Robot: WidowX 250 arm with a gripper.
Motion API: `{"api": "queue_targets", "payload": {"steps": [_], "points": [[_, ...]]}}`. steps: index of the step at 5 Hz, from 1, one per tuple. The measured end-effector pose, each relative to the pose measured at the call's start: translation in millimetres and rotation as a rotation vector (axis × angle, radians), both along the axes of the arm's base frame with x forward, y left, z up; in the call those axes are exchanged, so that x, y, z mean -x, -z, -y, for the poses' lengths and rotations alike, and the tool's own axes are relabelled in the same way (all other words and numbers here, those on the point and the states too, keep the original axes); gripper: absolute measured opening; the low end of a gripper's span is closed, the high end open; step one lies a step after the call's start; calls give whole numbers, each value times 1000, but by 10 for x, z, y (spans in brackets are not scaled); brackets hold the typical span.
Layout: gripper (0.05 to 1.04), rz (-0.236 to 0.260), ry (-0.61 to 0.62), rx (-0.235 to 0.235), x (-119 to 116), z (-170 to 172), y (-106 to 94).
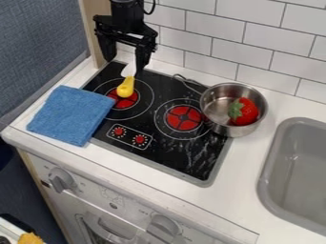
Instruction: Move the blue towel to the bottom part between the two burners
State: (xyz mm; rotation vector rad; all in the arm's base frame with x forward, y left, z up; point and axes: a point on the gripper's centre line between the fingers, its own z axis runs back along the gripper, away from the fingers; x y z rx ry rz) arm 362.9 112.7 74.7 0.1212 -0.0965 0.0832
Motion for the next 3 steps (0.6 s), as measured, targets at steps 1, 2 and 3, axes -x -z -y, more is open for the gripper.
{"api": "queue_targets", "payload": {"steps": [1, 2, 3], "points": [[1001, -40, 0, 11, 43, 12, 149], [1001, -82, -25, 10, 276, -127, 298], [1001, -42, -112, -3, 547, -472, 208]]}}
